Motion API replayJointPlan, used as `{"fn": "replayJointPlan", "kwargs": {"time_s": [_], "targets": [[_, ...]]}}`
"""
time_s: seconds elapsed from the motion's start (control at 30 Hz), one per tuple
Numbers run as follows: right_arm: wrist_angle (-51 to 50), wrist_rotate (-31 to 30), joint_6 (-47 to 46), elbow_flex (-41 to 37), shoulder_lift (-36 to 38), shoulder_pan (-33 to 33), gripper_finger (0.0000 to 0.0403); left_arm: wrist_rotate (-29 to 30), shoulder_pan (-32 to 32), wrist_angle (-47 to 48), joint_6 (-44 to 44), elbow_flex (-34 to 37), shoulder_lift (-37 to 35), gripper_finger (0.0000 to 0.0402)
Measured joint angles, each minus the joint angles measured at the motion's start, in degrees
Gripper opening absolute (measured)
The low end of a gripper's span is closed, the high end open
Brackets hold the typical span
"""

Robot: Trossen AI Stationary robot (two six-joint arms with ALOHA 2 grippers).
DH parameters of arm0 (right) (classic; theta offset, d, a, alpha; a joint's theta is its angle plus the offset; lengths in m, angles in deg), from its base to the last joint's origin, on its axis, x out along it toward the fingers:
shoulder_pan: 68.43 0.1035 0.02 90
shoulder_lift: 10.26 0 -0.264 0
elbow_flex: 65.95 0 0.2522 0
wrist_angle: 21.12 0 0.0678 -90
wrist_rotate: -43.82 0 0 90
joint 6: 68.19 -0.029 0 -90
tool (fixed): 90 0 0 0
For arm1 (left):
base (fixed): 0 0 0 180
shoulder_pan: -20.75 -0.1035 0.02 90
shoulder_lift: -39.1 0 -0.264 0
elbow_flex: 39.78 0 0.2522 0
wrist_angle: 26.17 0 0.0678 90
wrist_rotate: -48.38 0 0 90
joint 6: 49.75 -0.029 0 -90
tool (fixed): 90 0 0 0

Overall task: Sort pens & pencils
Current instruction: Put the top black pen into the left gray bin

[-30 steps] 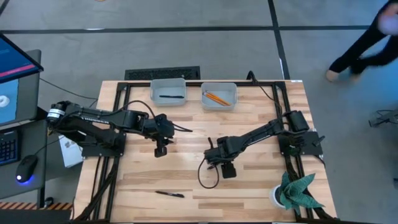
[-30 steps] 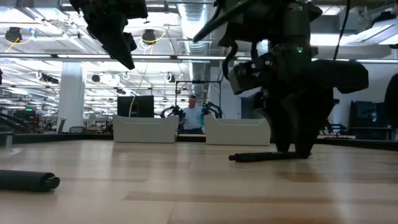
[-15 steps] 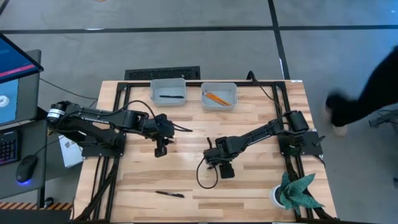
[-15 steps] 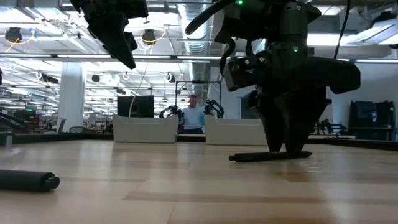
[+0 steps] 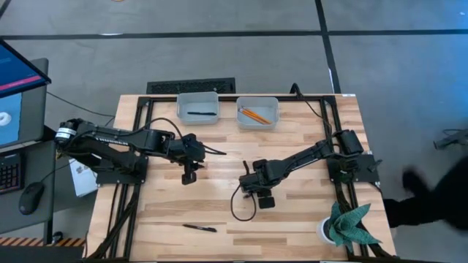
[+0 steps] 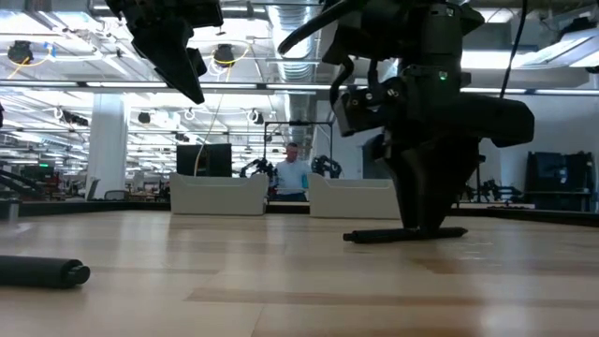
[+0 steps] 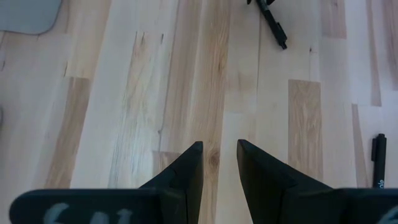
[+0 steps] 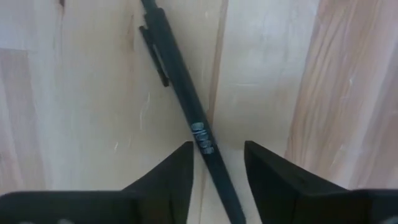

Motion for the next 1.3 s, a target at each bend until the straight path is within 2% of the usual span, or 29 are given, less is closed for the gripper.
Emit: {"fn": "replayJointPlan", "kwargs": {"time_s": [0.27,0.57,0.8,1.03,1.3], "targets": [[1.86,0.28,0.12,0.23,-1.28,-0.01,0.0109,-0.01,0.0,-0.01,0.02,0.0,0.0,0.0089],[1.72,0.4,-2.65,0.63,-4.28,0.37,0.0102,-0.02,-0.02,-0.08,0.07,0.0,0.0,0.0089],[2.27,0.37,-2.44,1.05,-3.0,-0.16,0.0093,0.01,-0.02,-0.25,-0.37,0.0,0.0,0.0089],[0.66,0.92,-2.35,3.42,-3.31,-1.26,0.0066,3.25,-0.02,-0.51,-0.35,0.0,0.0,0.0089],[1.4,-0.19,-2.31,5.15,-3.48,-2.12,0.0068,3.7,-0.02,-0.43,-0.33,0.0,0.0,0.0089]]}}
